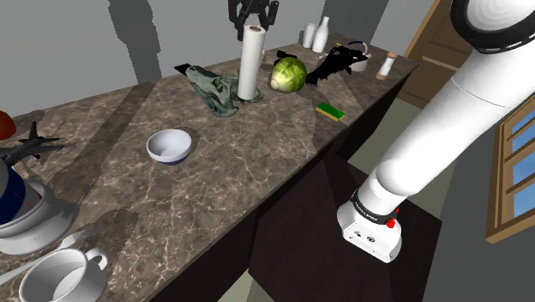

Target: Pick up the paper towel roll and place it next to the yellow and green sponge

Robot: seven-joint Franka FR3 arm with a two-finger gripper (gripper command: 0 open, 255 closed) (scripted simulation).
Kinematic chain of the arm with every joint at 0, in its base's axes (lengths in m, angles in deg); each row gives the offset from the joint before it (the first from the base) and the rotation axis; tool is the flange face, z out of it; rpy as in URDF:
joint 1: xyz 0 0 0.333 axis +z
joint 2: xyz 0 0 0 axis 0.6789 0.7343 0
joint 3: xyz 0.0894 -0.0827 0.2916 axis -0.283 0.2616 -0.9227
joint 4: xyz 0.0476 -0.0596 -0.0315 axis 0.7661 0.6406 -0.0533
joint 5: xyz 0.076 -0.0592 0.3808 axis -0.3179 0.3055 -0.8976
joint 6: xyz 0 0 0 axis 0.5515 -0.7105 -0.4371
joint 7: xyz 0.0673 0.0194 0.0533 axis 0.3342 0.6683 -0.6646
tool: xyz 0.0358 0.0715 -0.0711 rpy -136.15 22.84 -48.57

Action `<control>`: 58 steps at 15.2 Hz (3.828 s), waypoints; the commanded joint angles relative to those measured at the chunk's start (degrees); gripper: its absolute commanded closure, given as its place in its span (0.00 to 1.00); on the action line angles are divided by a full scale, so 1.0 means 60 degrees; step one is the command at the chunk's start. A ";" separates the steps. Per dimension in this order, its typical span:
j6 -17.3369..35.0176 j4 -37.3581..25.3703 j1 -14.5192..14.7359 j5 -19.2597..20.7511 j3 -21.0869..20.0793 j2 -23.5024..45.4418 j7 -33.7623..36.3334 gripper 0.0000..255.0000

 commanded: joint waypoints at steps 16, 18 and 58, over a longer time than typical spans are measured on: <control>0.1037 0.0670 -0.1733 0.0201 0.1988 0.0593 -0.3792 1.00; 0.1121 0.0531 -0.1943 0.0198 0.2198 0.0839 -0.4218 1.00; 0.2874 -0.1558 -0.4181 -0.0583 0.3478 0.4942 -0.7902 1.00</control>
